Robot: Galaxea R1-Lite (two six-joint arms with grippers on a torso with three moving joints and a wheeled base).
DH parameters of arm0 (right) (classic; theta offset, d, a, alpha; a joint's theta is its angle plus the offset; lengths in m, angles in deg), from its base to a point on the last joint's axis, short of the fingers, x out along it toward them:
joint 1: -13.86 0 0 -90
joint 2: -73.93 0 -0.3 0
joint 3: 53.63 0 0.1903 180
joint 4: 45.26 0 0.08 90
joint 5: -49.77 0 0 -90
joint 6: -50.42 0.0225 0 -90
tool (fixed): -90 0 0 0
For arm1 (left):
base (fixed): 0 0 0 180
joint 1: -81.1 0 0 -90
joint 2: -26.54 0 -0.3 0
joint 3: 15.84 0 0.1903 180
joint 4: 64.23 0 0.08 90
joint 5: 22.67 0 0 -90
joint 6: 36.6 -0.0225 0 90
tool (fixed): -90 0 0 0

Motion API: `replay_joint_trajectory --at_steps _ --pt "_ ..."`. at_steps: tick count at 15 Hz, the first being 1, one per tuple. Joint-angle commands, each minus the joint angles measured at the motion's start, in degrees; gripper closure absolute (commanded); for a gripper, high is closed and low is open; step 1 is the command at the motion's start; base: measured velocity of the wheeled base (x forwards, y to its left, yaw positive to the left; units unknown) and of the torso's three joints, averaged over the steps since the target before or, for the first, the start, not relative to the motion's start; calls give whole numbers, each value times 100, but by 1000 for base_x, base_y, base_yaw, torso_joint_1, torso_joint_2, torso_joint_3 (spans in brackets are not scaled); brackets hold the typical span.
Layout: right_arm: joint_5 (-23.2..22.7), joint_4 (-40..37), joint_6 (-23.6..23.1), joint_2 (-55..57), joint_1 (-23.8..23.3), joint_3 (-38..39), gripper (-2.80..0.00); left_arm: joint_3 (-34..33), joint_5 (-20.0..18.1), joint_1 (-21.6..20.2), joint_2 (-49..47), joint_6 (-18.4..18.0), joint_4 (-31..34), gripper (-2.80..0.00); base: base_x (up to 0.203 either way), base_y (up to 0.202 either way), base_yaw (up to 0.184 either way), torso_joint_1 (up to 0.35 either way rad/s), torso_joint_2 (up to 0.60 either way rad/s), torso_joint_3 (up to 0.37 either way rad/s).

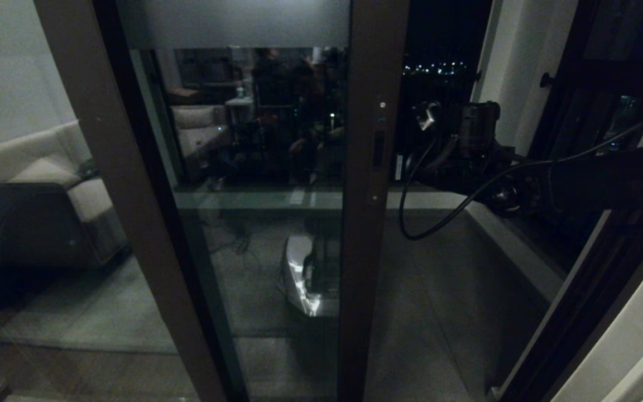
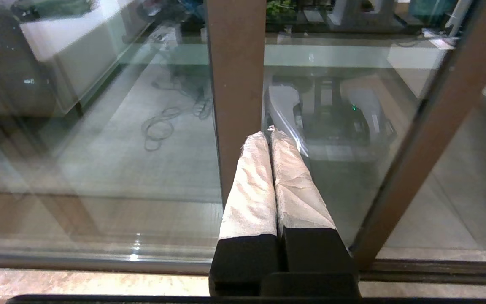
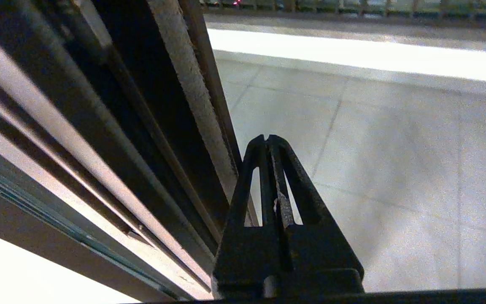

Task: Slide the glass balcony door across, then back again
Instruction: Open the slid door

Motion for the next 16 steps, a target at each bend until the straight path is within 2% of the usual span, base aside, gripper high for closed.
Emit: replay_joint_trajectory --at_steps 1,7,12,16 --pt "176 75 3 219 157 -183 0 0 -1 0 1 -2 2 0 0 0 0 0 0 0" --pt "205 76 3 339 305 -313 0 0 -1 0 1 -2 2 0 0 0 0 0 0 0" --pt "485 45 3 716 521 -995 0 0 -1 0 1 -2 2 0 0 0 0 0 0 0" --pt "521 41 10 852 650 -1080 0 0 -1 0 1 -2 2 0 0 0 0 0 0 0"
